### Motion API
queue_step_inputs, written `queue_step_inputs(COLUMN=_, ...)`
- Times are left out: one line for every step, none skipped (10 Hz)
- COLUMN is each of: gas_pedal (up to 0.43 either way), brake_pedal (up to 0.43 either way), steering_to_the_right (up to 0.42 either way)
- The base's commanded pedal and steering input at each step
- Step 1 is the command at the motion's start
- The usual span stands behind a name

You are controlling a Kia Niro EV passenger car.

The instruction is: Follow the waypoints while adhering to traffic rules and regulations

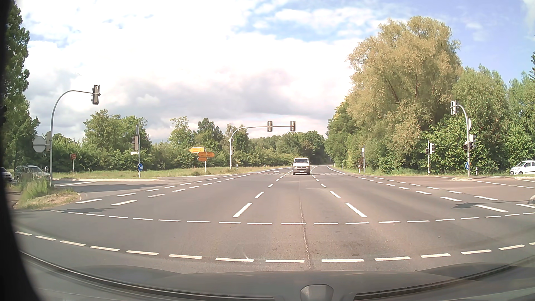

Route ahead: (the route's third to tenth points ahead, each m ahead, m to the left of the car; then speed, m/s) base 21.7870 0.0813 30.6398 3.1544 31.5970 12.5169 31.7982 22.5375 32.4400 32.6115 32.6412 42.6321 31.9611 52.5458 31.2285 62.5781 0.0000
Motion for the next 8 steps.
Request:
queue_step_inputs(gas_pedal=0.000, brake_pedal=0.262, steering_to_the_right=0.007)
queue_step_inputs(gas_pedal=0.000, brake_pedal=0.262, steering_to_the_right=0.007)
queue_step_inputs(gas_pedal=0.000, brake_pedal=0.262, steering_to_the_right=0.007)
queue_step_inputs(gas_pedal=0.000, brake_pedal=0.256, steering_to_the_right=0.007)
queue_step_inputs(gas_pedal=0.000, brake_pedal=0.256, steering_to_the_right=0.007)
queue_step_inputs(gas_pedal=0.000, brake_pedal=0.195, steering_to_the_right=0.007)
queue_step_inputs(gas_pedal=0.000, brake_pedal=0.006, steering_to_the_right=0.007)
queue_step_inputs(gas_pedal=0.000, brake_pedal=0.006, steering_to_the_right=0.007)
